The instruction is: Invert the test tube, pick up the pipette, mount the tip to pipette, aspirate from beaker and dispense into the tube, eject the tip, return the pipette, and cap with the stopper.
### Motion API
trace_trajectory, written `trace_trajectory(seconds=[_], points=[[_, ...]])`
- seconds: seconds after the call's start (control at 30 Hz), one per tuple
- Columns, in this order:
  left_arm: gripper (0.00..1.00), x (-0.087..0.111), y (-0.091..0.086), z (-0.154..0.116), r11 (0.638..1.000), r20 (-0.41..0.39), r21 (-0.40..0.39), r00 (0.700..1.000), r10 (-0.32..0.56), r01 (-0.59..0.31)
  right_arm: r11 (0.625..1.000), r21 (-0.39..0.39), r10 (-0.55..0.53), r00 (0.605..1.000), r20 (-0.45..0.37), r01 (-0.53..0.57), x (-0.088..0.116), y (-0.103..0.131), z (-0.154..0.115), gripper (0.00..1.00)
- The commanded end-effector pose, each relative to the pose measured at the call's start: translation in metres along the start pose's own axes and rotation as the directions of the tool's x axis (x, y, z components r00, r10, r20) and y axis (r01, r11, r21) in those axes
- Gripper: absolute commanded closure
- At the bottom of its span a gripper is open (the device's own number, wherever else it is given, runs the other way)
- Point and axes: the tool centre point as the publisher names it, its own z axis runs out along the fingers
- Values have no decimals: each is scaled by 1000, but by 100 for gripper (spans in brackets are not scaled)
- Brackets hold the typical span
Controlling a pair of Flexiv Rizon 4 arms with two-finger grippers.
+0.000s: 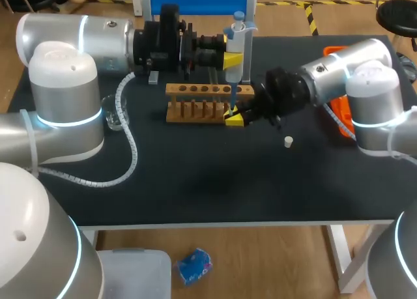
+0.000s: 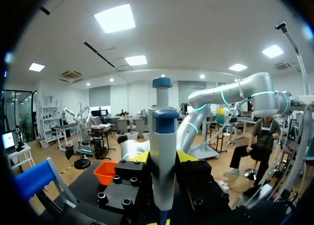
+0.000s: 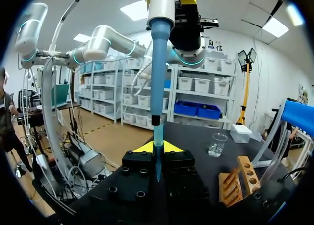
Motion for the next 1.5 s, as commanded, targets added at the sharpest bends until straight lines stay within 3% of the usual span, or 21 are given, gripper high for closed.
trace_trajectory(seconds=[0.03, 1.5], points=[[100, 0, 1, 1, 1000, 0, 2, 1000, 1, -1, 1000, -9, 5, 1000, 2, -5, 0, -2, -1, 100], [100, 0, 1, 1, 1000, 0, 2, 1000, 1, -1, 1000, -7, -18, 1000, 4, 18, 1, 1, 0, 100]])
